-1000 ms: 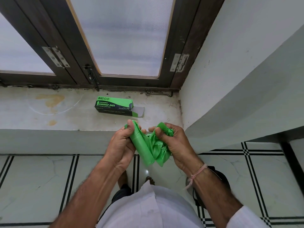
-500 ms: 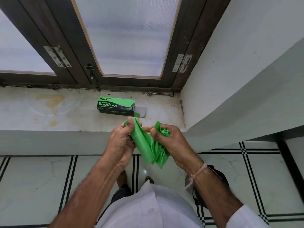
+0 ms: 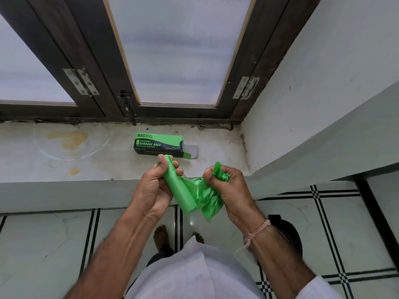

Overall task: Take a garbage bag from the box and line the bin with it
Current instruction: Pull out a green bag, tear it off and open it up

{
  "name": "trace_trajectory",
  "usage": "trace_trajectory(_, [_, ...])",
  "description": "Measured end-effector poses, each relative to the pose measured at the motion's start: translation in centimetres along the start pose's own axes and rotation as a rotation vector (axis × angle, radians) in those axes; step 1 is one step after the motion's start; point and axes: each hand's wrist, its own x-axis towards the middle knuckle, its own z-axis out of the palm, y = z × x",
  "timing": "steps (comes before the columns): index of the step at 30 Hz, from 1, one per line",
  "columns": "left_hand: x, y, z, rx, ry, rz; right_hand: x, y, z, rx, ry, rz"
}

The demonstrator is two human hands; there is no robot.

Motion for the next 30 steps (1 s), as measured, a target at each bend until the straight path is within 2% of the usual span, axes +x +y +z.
trace_trajectory(4, [0.6, 0.8, -0.7, 0.021, 0.006, 0.038, -0.2, 0.2, 0.1, 0.0, -0.012, 0.012])
trace_trajectory(9, [1.6, 1.4, -1.1, 0.028, 0.013, 0.038, -0.1, 0.1, 1.2, 0.129, -0.151, 0.063])
trace_trajectory(12, [2.5, 2.9, -2.3, -0.017, 0.066, 0.084, 0.0, 0.4, -0.1, 0.128, -0.141, 0.063])
trace_trajectory(14, [2.9, 3.5, -2.8, -0.007, 0.078, 0.11, -0.1, 0.3, -1.1, 0.038, -0.119, 0.066])
trace_trajectory(17, [2.9, 2.6, -1.6, 0.027, 0.035, 0.086, -0.5, -0.3, -0.6, -0.299, -0.157, 0.08])
trace_trajectory(19, [2.8, 1.8, -0.4, -0.011, 0.014, 0.077, -0.8, -0.3, 0.9, -0.518, -0.214, 0.021])
trace_trajectory(21, [2.9, 1.6, 0.5, -0.049, 0.012, 0.07, -1.1, 0.4, 2.3, -0.593, -0.185, -0.103])
trace_trajectory(25, [3.4, 1.4, 0.3, -0.045, 0.028, 0.056, -0.7, 1.5, 2.5, -0.478, 0.046, -0.272])
trace_trajectory(30, [4.0, 1.0, -0.1, 0.16, 0.016, 0.049, -0.3, 1.3, 1.8, -0.298, 0.075, -0.275])
